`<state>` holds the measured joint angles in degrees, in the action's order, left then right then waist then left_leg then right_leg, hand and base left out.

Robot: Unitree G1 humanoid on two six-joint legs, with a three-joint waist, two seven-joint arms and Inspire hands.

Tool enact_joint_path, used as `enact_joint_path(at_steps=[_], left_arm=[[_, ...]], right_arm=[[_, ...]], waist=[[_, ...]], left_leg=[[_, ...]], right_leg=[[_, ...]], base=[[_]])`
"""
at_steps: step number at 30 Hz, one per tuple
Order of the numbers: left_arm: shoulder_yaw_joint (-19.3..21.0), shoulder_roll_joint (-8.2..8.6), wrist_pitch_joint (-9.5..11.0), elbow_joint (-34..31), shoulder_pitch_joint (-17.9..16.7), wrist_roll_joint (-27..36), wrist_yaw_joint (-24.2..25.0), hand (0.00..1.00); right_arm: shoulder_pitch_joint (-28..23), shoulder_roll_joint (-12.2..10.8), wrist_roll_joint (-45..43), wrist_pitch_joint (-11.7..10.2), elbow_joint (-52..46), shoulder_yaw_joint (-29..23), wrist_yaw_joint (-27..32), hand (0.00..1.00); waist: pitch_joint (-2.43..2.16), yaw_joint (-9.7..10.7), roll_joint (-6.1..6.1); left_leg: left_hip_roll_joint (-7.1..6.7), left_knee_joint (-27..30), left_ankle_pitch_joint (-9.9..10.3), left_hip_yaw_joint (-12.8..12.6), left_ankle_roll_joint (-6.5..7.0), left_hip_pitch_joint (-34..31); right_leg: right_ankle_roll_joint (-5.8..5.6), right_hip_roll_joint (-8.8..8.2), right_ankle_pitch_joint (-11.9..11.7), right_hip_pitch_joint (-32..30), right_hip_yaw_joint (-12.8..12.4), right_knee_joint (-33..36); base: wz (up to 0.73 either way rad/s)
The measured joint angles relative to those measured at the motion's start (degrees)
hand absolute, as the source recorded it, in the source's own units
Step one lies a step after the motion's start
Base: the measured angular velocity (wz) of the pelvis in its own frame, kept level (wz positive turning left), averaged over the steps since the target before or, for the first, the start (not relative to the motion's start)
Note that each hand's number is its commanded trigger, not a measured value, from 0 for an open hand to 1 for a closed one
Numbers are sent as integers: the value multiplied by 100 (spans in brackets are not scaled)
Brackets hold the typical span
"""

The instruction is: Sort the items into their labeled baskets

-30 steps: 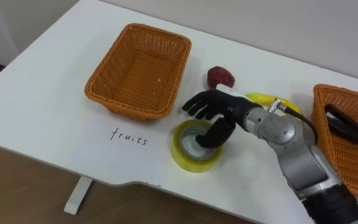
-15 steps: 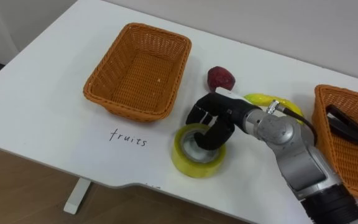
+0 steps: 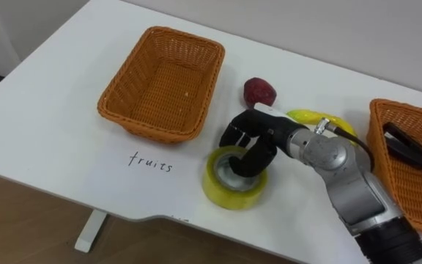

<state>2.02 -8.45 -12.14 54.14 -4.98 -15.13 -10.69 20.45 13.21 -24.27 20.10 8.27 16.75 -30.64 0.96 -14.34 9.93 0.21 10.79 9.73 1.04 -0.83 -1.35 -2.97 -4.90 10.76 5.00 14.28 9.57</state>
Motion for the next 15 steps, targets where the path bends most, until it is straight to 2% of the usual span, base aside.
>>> enact_joint_path(at_steps=[5,8,10,13,15], left_arm=[[141,5,61,109,-34,4,-43,0],[220,-2,134,108,-111,155,-16,0],[238,-37,164,100,-194,157,8,0],[264,-49,192,101,-289,154,4,0],[356,-49,259,96,-356,158,-40,0]], right_arm=[[-13,51,266,-12,-13,-102,-28,100],[-22,70,565,-27,-98,-369,-25,100],[-130,173,659,-107,-435,-679,0,100],[-255,398,855,-185,-693,-1084,91,100],[-310,445,863,-196,-728,-1302,164,100]], waist=[[-8,95,12],[-8,294,11],[-8,478,7],[-8,593,-28],[-9,656,-35]], left_leg=[[-1,2,0,4,0,-2],[-10,5,-1,26,1,-6],[-12,14,-1,64,1,-5],[-11,14,-1,42,1,9],[-8,5,-1,21,1,42]], right_leg=[[0,-2,0,3,1,-2],[0,-6,0,15,11,-2],[0,-2,0,31,3,3],[1,-5,-1,34,-16,2],[1,-5,-1,54,-20,0]], base=[[0],[4],[9],[-3],[-7]])
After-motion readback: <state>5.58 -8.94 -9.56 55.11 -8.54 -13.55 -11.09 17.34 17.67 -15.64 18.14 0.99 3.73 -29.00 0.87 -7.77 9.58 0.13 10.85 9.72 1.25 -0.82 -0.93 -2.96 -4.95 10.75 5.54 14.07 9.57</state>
